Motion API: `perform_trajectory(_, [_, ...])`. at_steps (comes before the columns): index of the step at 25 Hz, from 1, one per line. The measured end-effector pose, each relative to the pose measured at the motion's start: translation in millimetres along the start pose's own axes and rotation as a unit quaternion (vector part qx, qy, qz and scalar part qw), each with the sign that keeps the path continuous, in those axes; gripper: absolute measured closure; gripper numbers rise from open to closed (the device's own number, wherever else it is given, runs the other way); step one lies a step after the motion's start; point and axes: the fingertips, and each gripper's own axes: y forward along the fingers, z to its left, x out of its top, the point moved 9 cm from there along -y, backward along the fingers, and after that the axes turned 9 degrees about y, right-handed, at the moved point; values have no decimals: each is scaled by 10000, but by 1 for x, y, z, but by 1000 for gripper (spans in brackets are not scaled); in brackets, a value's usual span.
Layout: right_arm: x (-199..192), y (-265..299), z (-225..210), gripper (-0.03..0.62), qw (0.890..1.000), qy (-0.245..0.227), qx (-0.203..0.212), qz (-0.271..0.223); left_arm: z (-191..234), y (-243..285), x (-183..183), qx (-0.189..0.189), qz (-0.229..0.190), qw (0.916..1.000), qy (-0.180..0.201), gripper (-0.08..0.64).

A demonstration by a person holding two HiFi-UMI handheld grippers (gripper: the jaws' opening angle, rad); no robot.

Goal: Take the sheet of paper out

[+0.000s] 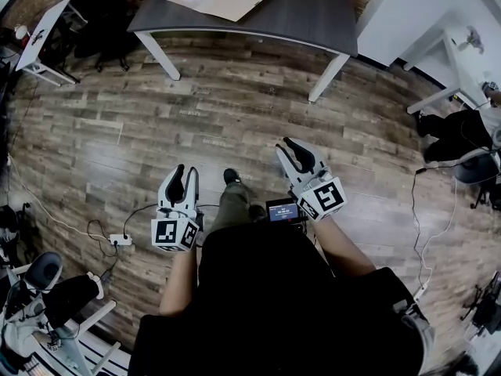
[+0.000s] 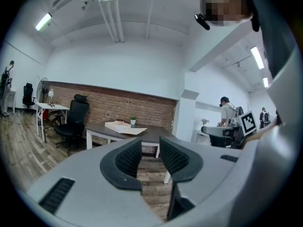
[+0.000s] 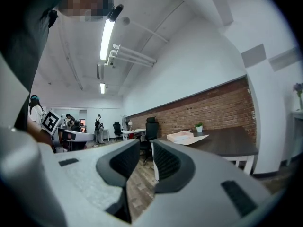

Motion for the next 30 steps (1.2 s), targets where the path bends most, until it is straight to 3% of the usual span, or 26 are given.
perform_trajectory(5, [-2, 35, -25, 500, 9999, 56, -8, 137, 25, 40, -6, 43, -87, 9999, -127, 448])
perform_trajectory(12, [16, 131, -63, 500, 9991, 336, -9, 241, 96, 113, 4, 40, -138, 9994, -320, 449])
perform_trajectory(21, [48, 256, -87, 500, 9994, 103, -14, 339, 184, 200, 15, -132, -242, 9984, -492, 451])
perform_trajectory(30, [56, 316, -98, 500, 9992, 220, 29, 320, 239, 238, 14, -49, -300, 9976, -617, 453])
